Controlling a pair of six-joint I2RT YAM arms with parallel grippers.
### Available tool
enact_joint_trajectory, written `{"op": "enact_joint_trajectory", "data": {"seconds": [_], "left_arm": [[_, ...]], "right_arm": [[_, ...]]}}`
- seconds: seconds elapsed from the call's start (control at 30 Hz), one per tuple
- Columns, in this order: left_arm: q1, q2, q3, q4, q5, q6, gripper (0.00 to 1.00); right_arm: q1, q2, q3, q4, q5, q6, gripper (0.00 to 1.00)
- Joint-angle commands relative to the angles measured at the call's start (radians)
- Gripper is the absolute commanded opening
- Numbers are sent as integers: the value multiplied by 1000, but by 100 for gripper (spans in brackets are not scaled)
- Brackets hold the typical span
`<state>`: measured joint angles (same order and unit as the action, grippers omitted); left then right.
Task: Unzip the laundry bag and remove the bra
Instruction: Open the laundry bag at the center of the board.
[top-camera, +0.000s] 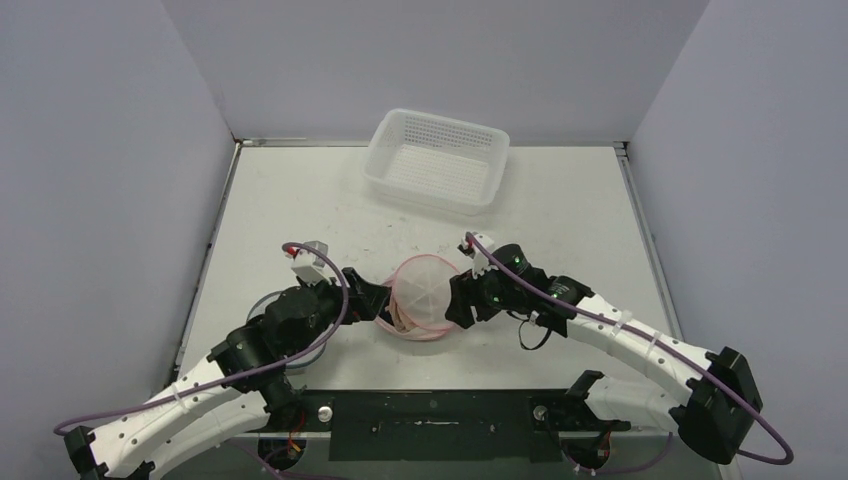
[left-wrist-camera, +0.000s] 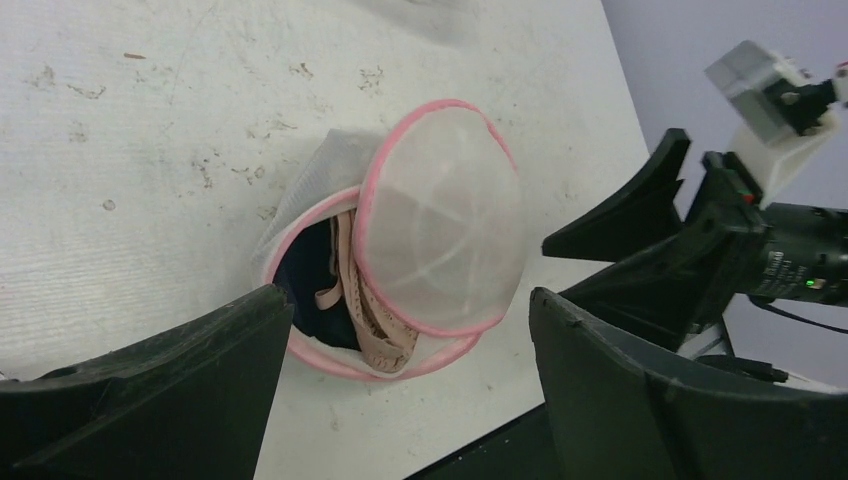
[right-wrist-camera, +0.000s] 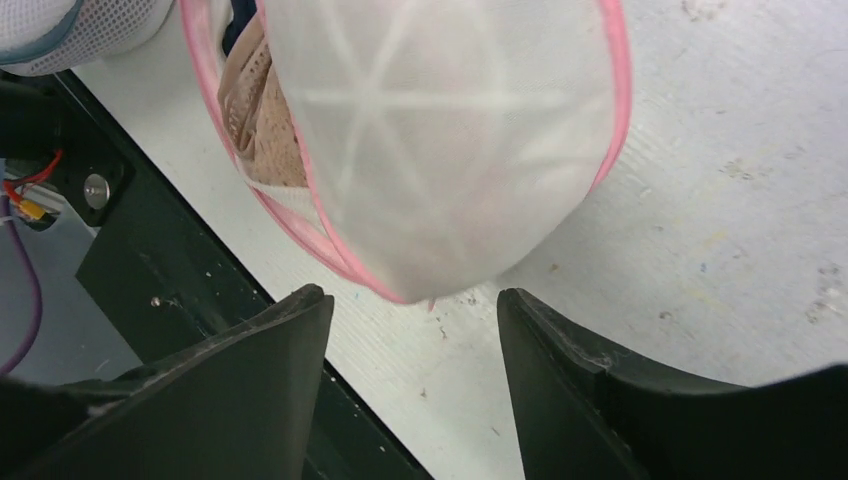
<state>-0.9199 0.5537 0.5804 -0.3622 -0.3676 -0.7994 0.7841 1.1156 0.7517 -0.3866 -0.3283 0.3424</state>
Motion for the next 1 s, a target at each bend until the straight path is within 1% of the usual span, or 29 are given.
{"op": "enact_joint_trajectory", "data": {"seconds": [0.0,0.13,0.3,0.4,0.47,0.53,0.6,0.63,0.7,0.77,0.8,0.83,0.87,0.97], "left_arm": [[27,58,9,29,14,13,87],[96,148,36,7,49,41,86],[253,295,76,25,231,94,83],[337,386,83,88,377,121,76],[358,438,87,127,444,128,71],[361,467,92,147,467,133,67],[364,492,88,172,468,148,62],[366,505,88,173,457,149,58],[383,529,84,194,474,151,45],[387,544,84,208,503,148,26],[388,548,82,213,513,146,18],[388,549,82,214,522,141,8],[388,547,81,213,527,135,0],[384,502,71,217,528,95,0]], "right_arm": [[-7,-72,45,-62,92,-2,65],[-4,-129,41,-98,114,12,70],[-4,-238,-15,-68,131,50,71],[-4,-292,-68,-17,119,80,71],[-2,-320,-97,25,99,99,71],[-2,-346,-121,69,78,120,71],[0,-364,-140,105,55,132,71],[1,-371,-149,122,49,138,71],[3,-381,-167,160,38,154,70],[5,-389,-188,197,34,171,70],[7,-393,-198,216,35,178,70],[9,-399,-204,233,40,187,70],[12,-406,-212,250,53,195,69],[31,-428,-228,309,109,209,69]]}}
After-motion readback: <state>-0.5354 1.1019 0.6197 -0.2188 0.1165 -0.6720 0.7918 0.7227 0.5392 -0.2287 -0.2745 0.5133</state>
